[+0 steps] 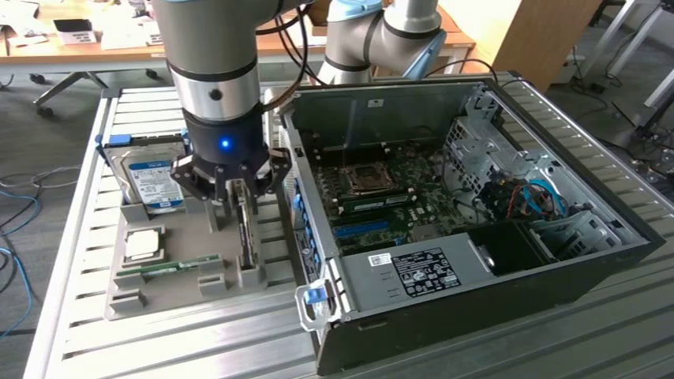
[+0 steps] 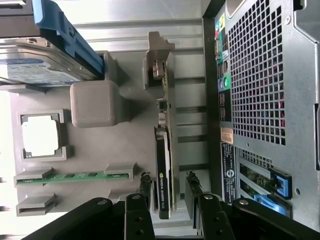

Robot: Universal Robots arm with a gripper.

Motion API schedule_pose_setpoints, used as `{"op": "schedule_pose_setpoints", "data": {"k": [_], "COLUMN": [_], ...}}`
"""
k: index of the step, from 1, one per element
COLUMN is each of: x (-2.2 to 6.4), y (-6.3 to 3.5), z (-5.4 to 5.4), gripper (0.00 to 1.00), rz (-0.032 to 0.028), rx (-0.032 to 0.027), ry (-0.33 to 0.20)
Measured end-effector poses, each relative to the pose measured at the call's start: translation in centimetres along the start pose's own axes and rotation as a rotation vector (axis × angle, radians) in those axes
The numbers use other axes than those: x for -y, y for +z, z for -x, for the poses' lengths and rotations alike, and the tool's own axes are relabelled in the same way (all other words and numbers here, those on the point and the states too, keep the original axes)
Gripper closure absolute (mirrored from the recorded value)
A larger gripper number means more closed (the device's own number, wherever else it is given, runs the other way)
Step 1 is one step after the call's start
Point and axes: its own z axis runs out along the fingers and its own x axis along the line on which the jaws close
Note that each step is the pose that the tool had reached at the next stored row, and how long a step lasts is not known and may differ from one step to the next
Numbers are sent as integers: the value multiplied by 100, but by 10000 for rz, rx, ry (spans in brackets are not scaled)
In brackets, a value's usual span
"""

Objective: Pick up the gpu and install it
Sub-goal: 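Pick up the gpu and move the gpu toward the slot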

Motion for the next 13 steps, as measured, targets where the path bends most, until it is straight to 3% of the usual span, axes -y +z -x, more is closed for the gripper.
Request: {"op": "schedule_pose_setpoints", "data": {"k": [13], "x": [2], "y": [56], "z": [-1], "gripper": [58], "rz": [1], "rx": [0], "ry": [-1]}}
